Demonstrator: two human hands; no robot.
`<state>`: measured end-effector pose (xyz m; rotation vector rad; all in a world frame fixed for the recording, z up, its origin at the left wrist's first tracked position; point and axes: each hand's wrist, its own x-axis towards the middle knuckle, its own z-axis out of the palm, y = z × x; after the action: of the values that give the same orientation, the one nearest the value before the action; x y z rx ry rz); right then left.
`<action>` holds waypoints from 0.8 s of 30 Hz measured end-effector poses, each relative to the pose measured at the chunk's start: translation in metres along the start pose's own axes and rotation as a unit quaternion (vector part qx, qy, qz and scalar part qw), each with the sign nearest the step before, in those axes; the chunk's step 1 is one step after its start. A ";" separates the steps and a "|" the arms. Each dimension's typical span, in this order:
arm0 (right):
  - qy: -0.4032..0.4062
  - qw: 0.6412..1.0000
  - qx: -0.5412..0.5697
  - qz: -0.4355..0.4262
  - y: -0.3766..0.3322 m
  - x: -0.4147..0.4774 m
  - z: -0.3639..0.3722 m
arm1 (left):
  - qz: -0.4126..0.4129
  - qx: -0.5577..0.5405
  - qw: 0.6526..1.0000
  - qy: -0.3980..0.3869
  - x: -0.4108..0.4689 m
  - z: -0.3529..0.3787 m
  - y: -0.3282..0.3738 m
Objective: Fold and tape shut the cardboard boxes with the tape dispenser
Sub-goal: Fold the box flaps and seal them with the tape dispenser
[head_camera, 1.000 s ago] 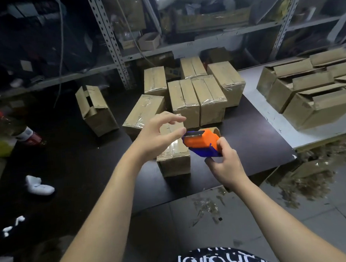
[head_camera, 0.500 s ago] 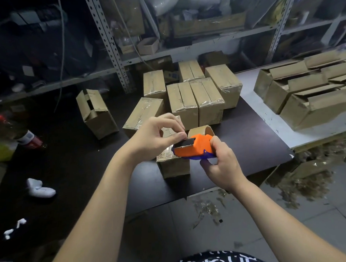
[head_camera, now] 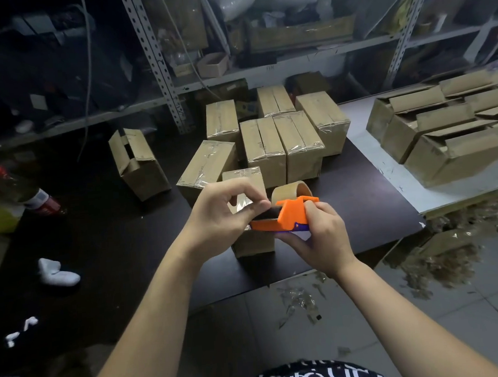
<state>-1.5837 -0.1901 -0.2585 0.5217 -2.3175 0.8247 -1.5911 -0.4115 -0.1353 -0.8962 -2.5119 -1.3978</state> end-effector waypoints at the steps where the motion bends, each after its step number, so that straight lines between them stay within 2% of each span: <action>1: -0.013 1.000 0.008 0.002 0.001 -0.001 0.003 | -0.007 0.012 1.000 0.015 -0.001 0.003 0.000; 3: -0.036 0.999 0.026 0.021 0.004 -0.002 0.007 | -0.035 0.001 0.998 0.048 -0.002 0.007 0.001; 6: -0.092 0.988 0.043 0.114 0.015 -0.010 0.006 | -0.070 -0.036 0.989 0.127 -0.003 -0.006 0.000; 9: -0.143 0.975 0.038 0.166 0.025 -0.023 0.008 | -0.076 0.001 0.990 0.121 -0.001 -0.021 0.000; 11: -0.167 0.969 0.044 0.177 0.028 -0.024 0.012 | -0.106 -0.004 0.986 0.132 -0.001 -0.019 -0.005; 15: -0.181 0.967 0.042 0.175 0.029 -0.022 0.017 | -0.175 -0.037 0.957 0.228 0.000 -0.008 -0.016; 21: -0.149 0.970 0.053 0.183 0.024 -0.005 0.018 | -0.111 -0.007 0.959 0.261 0.002 0.002 -0.008; 24: -0.171 0.964 0.094 0.180 0.021 0.000 0.019 | -0.127 -0.027 0.952 0.276 0.004 0.001 -0.011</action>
<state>-1.6029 -0.1873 -0.2792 0.3437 -2.7174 1.2161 -1.6000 -0.4137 -0.1422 -0.1400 -2.2068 -1.5293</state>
